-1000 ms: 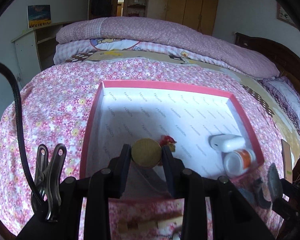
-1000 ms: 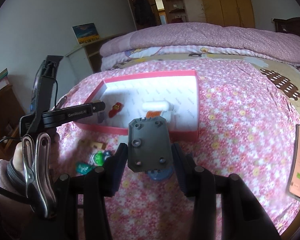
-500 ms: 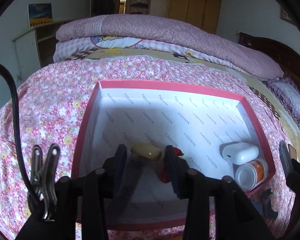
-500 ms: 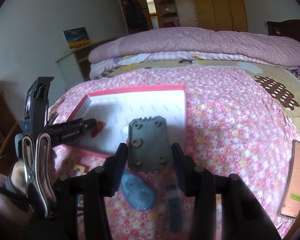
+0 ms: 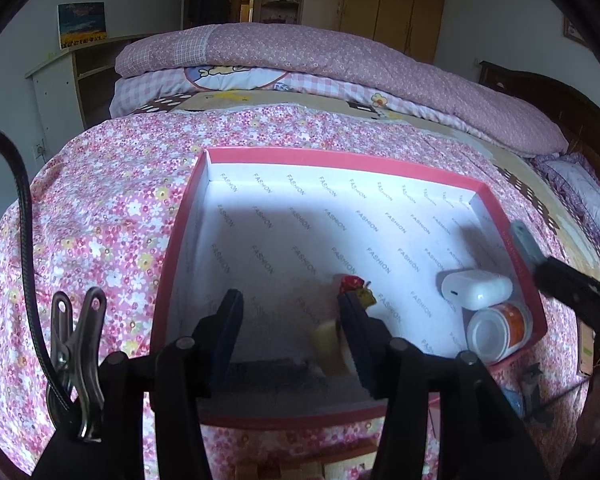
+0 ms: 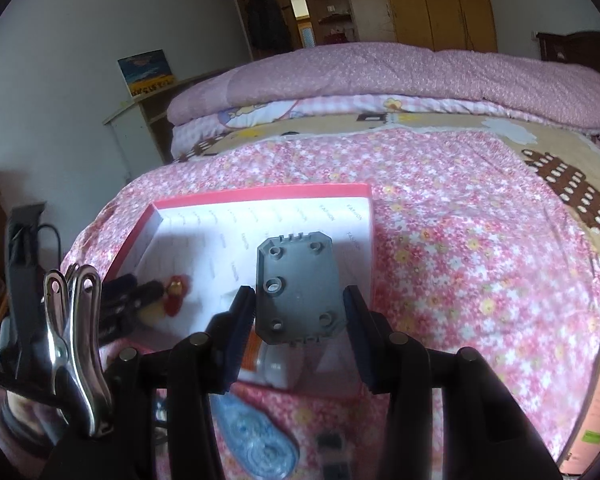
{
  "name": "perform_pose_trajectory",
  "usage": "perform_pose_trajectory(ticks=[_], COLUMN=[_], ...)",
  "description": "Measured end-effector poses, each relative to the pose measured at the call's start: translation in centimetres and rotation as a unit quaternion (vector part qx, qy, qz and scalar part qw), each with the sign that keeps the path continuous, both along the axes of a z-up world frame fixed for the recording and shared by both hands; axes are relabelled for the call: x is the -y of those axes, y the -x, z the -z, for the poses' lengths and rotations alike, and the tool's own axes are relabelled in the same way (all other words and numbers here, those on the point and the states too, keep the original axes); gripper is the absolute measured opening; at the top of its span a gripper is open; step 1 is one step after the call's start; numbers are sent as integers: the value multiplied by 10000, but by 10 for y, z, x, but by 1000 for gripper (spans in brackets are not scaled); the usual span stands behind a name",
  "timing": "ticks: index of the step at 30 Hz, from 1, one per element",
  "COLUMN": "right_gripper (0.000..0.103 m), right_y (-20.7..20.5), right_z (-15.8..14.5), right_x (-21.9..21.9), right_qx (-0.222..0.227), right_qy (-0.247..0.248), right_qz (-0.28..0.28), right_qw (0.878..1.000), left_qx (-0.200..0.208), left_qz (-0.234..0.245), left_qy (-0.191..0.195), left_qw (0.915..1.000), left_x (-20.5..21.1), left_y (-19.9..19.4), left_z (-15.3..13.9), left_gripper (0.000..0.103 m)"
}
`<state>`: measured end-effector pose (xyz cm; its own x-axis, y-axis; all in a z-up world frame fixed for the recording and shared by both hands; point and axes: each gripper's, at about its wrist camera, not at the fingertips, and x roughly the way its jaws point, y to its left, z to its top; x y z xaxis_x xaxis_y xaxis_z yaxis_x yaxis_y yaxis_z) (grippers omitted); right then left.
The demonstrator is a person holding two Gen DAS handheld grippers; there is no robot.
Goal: Organize rigid objects
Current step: 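Release the wooden disc into the box with the left tool while the right tool releases the plate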
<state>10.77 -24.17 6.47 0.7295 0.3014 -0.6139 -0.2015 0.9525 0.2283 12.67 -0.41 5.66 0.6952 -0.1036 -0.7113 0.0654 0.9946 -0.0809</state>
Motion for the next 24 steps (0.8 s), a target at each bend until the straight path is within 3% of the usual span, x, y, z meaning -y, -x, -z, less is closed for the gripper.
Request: perform_pose_trajectory(ticks=[17, 21, 24], right_gripper=[47, 58, 58], right_y=[-27, -25, -20], right_z=[6, 6, 5], right_x=[-7, -7, -4], right_qx=[-153, -158, -141], right_qy=[129, 200, 107], right_qz=[128, 194, 188], right_qw=[9997, 9995, 9997], left_qx=[68, 73, 108], left_qz=[-14, -31, -32], left_qy=[-84, -63, -73], left_qw=[9999, 9999, 9999], left_x=[1, 0, -1], left_y=[8, 12, 18], left_z=[-8, -10, -13], left_gripper=[53, 53, 53])
